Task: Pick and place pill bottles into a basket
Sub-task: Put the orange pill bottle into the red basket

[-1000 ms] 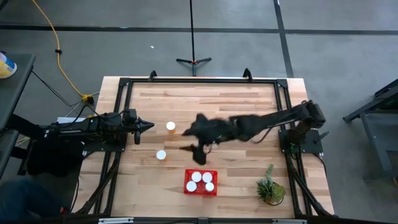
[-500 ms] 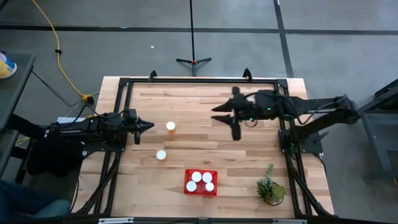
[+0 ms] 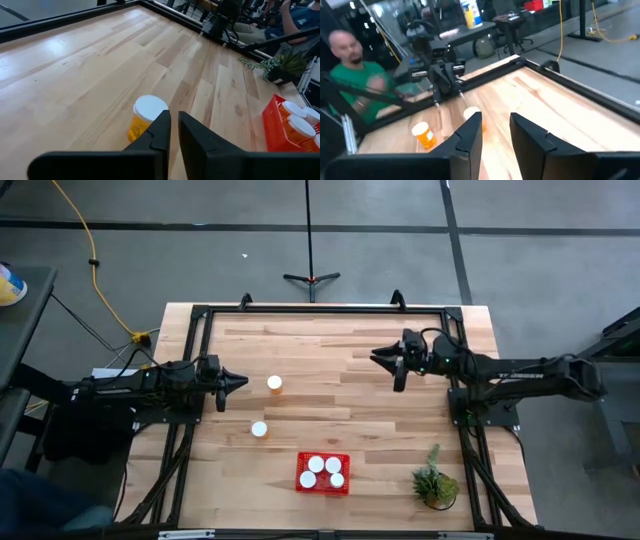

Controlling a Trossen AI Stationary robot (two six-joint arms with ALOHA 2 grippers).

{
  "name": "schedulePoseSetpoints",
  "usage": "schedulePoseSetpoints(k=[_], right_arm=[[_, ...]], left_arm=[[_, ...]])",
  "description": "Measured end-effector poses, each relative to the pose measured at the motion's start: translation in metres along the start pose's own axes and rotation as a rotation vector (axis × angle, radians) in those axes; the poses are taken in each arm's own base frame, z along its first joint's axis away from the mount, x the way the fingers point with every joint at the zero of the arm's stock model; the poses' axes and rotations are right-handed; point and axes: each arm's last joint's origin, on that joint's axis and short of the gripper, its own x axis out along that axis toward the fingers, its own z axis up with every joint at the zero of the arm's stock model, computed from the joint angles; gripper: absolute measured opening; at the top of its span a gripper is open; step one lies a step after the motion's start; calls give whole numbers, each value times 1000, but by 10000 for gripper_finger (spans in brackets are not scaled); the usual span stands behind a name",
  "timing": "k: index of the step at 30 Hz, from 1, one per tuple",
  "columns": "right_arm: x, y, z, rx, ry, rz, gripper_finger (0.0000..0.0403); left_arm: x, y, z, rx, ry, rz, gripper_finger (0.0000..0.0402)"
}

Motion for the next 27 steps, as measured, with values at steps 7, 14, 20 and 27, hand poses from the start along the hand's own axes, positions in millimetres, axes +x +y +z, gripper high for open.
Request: schedulePoseSetpoints(k=[7, 14, 20, 27], right_arm=[[-8, -23, -29, 45, -45, -28, 112], [-9, -24, -25, 10, -115, -60, 121], [-10, -32, -22, 63, -161, -145, 109], [-12, -39, -19, 128, -189, -195, 92]], left_arm=[[0, 1, 0, 1, -11, 30, 82], [0, 0, 1, 0, -22, 26, 77], [0, -1, 5, 21, -62, 17, 91], [0, -2, 8, 10, -88, -5, 193]])
